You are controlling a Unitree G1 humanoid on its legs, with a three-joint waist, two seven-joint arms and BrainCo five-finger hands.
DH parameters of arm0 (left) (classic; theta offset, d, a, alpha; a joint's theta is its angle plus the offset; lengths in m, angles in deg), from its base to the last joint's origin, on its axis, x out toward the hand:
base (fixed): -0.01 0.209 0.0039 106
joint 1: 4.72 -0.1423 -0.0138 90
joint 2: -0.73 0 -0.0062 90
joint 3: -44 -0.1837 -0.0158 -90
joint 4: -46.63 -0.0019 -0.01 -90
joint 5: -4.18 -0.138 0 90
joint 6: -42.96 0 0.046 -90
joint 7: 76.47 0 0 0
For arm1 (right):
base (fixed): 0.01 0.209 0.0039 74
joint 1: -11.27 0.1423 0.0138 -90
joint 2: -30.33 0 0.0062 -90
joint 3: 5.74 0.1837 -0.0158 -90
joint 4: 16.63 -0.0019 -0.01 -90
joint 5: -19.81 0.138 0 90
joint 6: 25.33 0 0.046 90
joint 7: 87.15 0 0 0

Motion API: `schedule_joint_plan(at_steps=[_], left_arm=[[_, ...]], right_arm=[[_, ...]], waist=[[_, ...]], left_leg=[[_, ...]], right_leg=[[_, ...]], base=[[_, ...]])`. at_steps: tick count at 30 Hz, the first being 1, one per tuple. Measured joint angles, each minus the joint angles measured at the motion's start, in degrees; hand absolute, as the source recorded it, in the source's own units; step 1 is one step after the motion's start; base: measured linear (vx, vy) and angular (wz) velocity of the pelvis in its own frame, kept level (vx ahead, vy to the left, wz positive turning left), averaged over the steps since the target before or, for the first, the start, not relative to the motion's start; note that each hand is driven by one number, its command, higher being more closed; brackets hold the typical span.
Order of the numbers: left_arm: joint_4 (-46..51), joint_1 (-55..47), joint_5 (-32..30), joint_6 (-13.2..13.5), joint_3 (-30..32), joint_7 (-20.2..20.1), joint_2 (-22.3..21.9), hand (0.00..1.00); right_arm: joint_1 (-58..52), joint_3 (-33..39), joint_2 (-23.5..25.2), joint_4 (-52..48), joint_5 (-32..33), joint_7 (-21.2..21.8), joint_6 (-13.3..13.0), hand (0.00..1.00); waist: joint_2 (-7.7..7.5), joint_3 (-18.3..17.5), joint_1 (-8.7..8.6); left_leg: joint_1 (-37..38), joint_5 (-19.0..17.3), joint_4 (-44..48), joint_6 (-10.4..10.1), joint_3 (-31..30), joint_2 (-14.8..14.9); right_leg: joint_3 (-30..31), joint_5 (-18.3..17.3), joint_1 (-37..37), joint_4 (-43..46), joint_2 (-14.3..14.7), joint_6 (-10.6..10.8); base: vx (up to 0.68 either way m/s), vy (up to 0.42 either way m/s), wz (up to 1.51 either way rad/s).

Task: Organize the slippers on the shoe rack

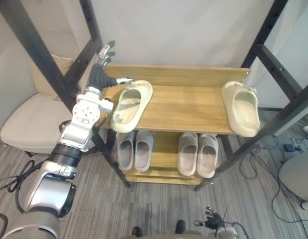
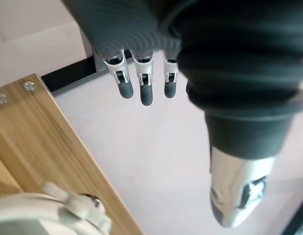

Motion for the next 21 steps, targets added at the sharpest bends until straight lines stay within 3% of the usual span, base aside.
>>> schedule_joint_plan(at_steps=[10, 21], left_arm=[[-6.7, 3.5, -7.3, -1.7, -0.3, -1.2, 1.0, 0.00], [-11.1, 7.2, -15.8, -2.7, -1.4, -1.2, 5.4, 0.00]], right_arm=[[-0.1, 0.0, -0.5, -0.1, 0.0, 0.7, -0.1, 0.00], [-1.2, 0.5, -0.4, -1.5, 0.2, 0.7, -0.1, 0.00]], waist=[[0.97, 0.8, -0.61], [1.66, 1.9, -0.93]], left_leg=[[-0.7, 0.0, 0.1, 0.0, 0.3, 0.1], [-2.5, 0.1, 0.1, -0.4, 1.8, 1.2]], right_leg=[[0.9, 0.1, -1.0, 0.0, 0.1, -0.2], [2.6, 0.3, -4.0, 1.0, 1.1, -0.9]], base=[[-0.01, -0.002, -0.02], [0.00, -0.020, -0.08]])
